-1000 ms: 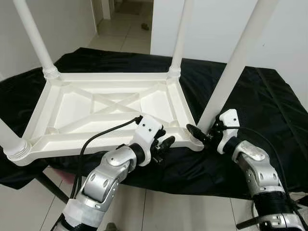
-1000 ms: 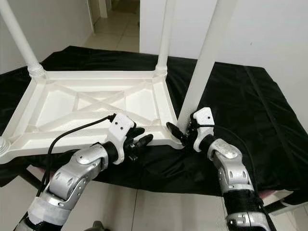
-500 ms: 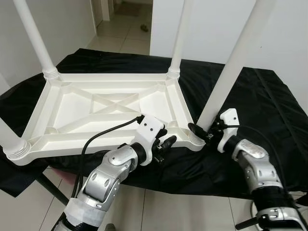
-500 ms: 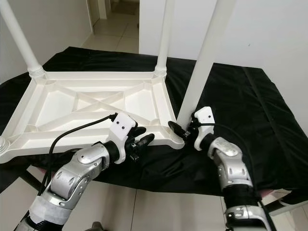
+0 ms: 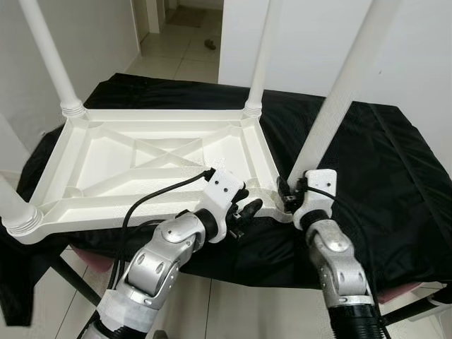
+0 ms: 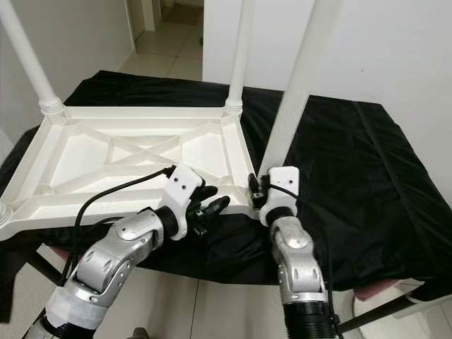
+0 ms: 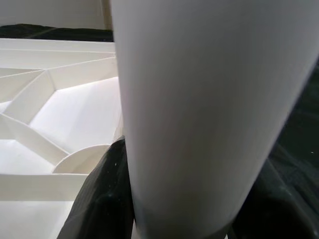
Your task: Building children table
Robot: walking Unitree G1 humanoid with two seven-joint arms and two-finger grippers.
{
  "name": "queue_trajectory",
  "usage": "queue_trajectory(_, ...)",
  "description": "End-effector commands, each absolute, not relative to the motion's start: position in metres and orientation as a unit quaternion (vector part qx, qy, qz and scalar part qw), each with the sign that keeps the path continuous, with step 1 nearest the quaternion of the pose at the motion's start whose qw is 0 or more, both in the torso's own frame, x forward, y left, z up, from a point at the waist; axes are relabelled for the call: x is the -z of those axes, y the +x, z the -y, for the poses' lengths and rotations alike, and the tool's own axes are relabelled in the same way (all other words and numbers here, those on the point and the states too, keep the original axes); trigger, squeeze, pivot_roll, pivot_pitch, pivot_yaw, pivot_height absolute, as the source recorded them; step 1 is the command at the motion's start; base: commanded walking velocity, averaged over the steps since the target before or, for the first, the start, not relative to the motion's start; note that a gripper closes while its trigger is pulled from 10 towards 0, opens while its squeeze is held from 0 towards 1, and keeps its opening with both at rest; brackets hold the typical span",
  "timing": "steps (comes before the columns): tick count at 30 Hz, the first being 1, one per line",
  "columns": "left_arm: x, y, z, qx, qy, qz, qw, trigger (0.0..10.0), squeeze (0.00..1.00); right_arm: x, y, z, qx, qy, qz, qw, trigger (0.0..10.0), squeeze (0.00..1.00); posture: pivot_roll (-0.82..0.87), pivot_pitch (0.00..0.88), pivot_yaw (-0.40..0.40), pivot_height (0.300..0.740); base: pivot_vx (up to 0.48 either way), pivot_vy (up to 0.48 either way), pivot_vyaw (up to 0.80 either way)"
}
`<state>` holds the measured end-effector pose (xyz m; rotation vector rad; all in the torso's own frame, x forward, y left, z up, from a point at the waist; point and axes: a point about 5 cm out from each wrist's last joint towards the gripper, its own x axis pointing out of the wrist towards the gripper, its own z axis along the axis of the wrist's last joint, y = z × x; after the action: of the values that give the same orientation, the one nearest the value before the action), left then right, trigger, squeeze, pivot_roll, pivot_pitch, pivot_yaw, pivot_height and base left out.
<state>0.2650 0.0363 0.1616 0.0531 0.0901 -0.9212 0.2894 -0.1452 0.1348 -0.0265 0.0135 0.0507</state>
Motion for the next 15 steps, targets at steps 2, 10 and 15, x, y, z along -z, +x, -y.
queue_trajectory(2, -0.161, 0.266, -0.034, 0.447, 0.031, -0.045, 0.893, 10.0, 0.00, -0.117, 0.281, 0.144, 0.021, -0.026, -0.055, 0.998, 0.0, 0.00, 0.00, 0.000, -0.037, 0.740, 0.000, 0.000, 0.00)
queue_trajectory(10, -0.161, 0.266, -0.033, 0.448, 0.030, -0.044, 0.892, 10.0, 0.00, -0.124, 0.281, 0.148, 0.035, -0.010, -0.045, 0.998, 10.0, 1.00, 0.00, 0.000, -0.039, 0.740, 0.000, 0.000, 0.00)
queue_trajectory(15, -0.159, 0.268, -0.036, 0.439, 0.032, -0.046, 0.897, 10.0, 0.00, -0.137, 0.286, 0.150, -0.066, -0.001, 0.002, 0.998, 10.0, 1.00, 0.01, 0.000, -0.044, 0.740, 0.000, 0.000, 0.00)
